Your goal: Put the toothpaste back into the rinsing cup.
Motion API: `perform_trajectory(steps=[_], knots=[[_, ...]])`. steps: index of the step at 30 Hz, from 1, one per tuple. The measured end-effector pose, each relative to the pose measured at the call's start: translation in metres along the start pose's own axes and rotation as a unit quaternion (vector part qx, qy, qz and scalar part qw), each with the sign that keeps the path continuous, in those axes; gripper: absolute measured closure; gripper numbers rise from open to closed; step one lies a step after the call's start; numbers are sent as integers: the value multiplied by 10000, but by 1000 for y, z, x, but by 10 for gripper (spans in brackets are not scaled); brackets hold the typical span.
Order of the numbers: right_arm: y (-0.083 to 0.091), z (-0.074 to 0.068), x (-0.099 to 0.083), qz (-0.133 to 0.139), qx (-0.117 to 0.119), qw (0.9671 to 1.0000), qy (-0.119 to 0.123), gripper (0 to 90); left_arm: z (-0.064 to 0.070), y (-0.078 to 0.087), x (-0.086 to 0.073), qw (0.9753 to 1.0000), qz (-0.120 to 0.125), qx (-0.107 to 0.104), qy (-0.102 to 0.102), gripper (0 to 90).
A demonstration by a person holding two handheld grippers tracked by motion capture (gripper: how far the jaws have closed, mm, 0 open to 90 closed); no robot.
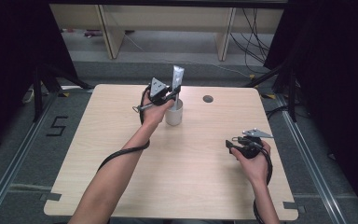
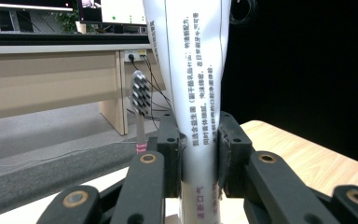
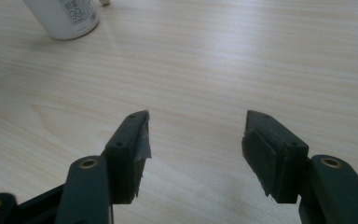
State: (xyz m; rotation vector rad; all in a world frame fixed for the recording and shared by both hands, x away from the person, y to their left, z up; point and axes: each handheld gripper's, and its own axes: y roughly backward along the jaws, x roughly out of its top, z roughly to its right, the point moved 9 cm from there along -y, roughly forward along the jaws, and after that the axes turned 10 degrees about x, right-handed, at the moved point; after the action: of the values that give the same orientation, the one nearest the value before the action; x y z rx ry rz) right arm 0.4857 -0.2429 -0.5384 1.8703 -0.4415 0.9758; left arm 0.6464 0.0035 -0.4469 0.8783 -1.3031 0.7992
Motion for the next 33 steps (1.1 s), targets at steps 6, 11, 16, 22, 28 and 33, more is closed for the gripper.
perform_trajectory(steps=[6, 11, 16, 22, 28, 33], knots=[[0, 0, 0, -11, 14, 10000, -1, 415, -1, 0, -3, 10000, -66, 18, -17, 739], [-2, -1, 1, 70, 60, 10000, 14, 415, -2, 0, -7, 9999, -118, 27, -12, 738], [-1, 3, 1, -12, -29, 9997, 235, 415, -3, 0, -11, 9999, -155, 34, -7, 738], [-2, 2, 0, -16, 6, 9998, 202, 415, -3, -1, -15, 9998, -209, 38, -23, 737], [-2, 1, 1, -2, 20, 9998, 221, 415, -3, -1, -19, 9996, -289, 49, -55, 737], [-1, 2, 0, -28, -14, 9997, 238, 415, -3, -1, -23, 9994, -342, 56, -77, 736]])
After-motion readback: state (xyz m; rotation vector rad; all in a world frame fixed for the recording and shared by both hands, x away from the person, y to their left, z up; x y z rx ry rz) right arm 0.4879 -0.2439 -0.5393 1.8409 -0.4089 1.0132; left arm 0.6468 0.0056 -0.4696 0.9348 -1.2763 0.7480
